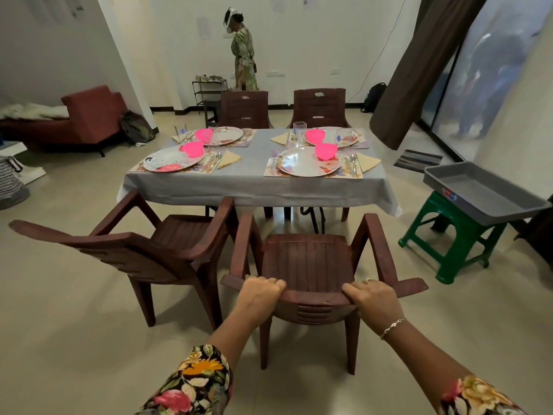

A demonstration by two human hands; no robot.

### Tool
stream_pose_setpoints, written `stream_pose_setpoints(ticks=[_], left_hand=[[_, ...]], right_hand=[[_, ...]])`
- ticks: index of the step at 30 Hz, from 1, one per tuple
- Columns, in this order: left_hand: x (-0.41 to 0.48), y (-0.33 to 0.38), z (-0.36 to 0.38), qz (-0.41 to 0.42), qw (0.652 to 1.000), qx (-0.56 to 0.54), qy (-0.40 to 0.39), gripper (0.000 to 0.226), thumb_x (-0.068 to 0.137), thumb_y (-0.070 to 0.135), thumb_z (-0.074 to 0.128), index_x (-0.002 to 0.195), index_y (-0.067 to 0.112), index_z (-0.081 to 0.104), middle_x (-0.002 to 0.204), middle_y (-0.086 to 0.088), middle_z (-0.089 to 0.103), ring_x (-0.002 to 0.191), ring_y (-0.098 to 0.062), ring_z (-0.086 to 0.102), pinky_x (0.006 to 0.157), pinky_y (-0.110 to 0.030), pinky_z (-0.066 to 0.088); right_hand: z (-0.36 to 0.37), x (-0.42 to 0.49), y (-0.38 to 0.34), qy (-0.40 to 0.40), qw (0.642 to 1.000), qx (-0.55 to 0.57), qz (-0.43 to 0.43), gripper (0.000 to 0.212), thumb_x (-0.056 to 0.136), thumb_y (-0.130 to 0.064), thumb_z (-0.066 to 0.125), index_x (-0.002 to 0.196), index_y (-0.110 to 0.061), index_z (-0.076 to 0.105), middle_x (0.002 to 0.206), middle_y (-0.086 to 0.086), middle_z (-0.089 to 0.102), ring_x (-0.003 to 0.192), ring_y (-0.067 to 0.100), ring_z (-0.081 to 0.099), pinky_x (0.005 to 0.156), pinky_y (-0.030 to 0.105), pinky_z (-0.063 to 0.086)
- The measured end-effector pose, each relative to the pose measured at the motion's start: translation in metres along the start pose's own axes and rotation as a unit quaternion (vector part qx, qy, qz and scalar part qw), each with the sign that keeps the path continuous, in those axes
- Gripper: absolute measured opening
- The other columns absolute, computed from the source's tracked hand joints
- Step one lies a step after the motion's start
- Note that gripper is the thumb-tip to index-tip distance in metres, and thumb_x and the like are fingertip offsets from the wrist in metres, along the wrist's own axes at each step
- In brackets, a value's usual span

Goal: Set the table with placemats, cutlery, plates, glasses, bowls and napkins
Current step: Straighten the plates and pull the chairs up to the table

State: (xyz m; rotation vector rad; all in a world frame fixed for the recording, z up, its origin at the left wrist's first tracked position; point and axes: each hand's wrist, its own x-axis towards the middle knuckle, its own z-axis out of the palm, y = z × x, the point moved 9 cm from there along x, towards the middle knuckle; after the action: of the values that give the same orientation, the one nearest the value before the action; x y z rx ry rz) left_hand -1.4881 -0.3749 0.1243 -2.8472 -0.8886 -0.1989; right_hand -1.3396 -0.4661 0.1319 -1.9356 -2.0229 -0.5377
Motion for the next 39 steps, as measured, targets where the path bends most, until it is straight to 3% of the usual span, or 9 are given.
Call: stream_pose_setpoints(ticks=[8, 15, 19, 25, 27, 30, 33, 35, 39], left_hand=[[0.040, -0.014, 0.016, -0.012, 0.999, 0.044, -0.014, 0.030, 0.043, 0.024, 0.087, 0.057, 0.024, 0.061, 0.047, 0.007, 0.057, 0.038, -0.009, 0.055, 0.036, -0.017, 0.039], [0.065, -0.027, 0.013, -0.027, 0.999, 0.029, 0.012, 0.009, 0.077, 0.015, 0.066, 0.086, 0.017, 0.066, 0.076, 0.001, 0.069, 0.067, -0.021, 0.068, 0.058, -0.029, 0.048], [0.085, -0.029, 0.018, -0.015, 0.999, 0.038, -0.014, 0.035, 0.040, 0.025, 0.090, 0.058, 0.026, 0.060, 0.047, 0.007, 0.056, 0.038, -0.008, 0.055, 0.038, -0.017, 0.037], [0.100, -0.048, 0.023, -0.026, 0.999, 0.036, -0.002, 0.037, 0.035, 0.022, 0.091, 0.056, 0.025, 0.061, 0.046, 0.008, 0.057, 0.037, -0.009, 0.055, 0.038, -0.017, 0.038], [0.101, -0.051, 0.024, -0.020, 0.999, 0.027, 0.003, 0.036, 0.037, 0.020, 0.090, 0.057, 0.025, 0.061, 0.046, 0.008, 0.057, 0.037, -0.009, 0.055, 0.038, -0.018, 0.039], [0.100, -0.051, 0.025, -0.013, 1.000, 0.020, 0.014, 0.035, 0.039, 0.017, 0.089, 0.059, 0.024, 0.061, 0.047, 0.008, 0.056, 0.038, -0.009, 0.055, 0.039, -0.019, 0.039], [0.098, -0.047, 0.029, -0.003, 1.000, 0.018, 0.002, 0.034, 0.042, 0.020, 0.090, 0.061, 0.025, 0.062, 0.048, 0.008, 0.057, 0.039, -0.008, 0.055, 0.040, -0.020, 0.039], [0.099, -0.049, 0.031, -0.003, 1.000, 0.021, -0.004, 0.035, 0.040, 0.023, 0.090, 0.060, 0.025, 0.062, 0.048, 0.008, 0.057, 0.039, -0.008, 0.055, 0.040, -0.019, 0.039], [0.100, -0.048, 0.033, -0.010, 1.000, 0.019, -0.020, 0.037, 0.036, 0.026, 0.092, 0.059, 0.025, 0.063, 0.046, 0.007, 0.057, 0.039, -0.009, 0.056, 0.040, -0.018, 0.041]], right_hand=[[0.015, 0.027, 0.026, -0.009, 1.000, 0.001, -0.005, 0.036, 0.041, -0.010, 0.088, 0.067, -0.021, 0.067, 0.050, -0.004, 0.058, 0.041, 0.017, 0.052, 0.036, 0.021, 0.041], [0.022, 0.054, 0.038, 0.003, 1.000, -0.004, -0.018, 0.038, 0.036, -0.005, 0.086, 0.065, -0.020, 0.067, 0.049, -0.004, 0.057, 0.039, 0.017, 0.051, 0.037, 0.018, 0.039], [0.031, 0.067, 0.053, -0.006, 1.000, -0.012, -0.008, 0.038, 0.036, -0.005, 0.086, 0.064, -0.021, 0.067, 0.049, -0.001, 0.056, 0.040, 0.018, 0.052, 0.037, 0.020, 0.039], [0.039, 0.087, 0.054, 0.000, 1.000, -0.011, -0.017, 0.031, 0.040, -0.006, 0.084, 0.062, -0.019, 0.066, 0.047, -0.003, 0.055, 0.038, 0.018, 0.051, 0.036, 0.019, 0.038], [0.038, 0.089, 0.052, 0.025, 0.999, -0.020, -0.033, 0.014, 0.055, -0.008, 0.071, 0.062, -0.019, 0.067, 0.047, -0.003, 0.054, 0.038, 0.018, 0.050, 0.036, 0.018, 0.037], [0.038, 0.087, 0.052, 0.034, 0.999, -0.015, -0.030, 0.027, 0.066, -0.012, 0.042, 0.063, -0.020, 0.067, 0.048, -0.003, 0.055, 0.039, 0.017, 0.050, 0.037, 0.018, 0.037], [0.038, 0.085, 0.052, 0.027, 0.999, -0.017, -0.031, 0.013, 0.057, -0.009, 0.068, 0.064, -0.020, 0.067, 0.050, -0.003, 0.056, 0.040, 0.017, 0.051, 0.037, 0.020, 0.039], [0.044, 0.085, 0.053, 0.003, 1.000, -0.008, -0.020, 0.031, 0.043, -0.005, 0.083, 0.065, -0.020, 0.066, 0.051, -0.004, 0.057, 0.041, 0.018, 0.052, 0.037, 0.021, 0.040], [0.045, 0.086, 0.054, 0.001, 1.000, -0.007, -0.014, 0.034, 0.043, -0.010, 0.087, 0.066, -0.021, 0.066, 0.052, -0.005, 0.058, 0.042, 0.016, 0.053, 0.038, 0.021, 0.041]])
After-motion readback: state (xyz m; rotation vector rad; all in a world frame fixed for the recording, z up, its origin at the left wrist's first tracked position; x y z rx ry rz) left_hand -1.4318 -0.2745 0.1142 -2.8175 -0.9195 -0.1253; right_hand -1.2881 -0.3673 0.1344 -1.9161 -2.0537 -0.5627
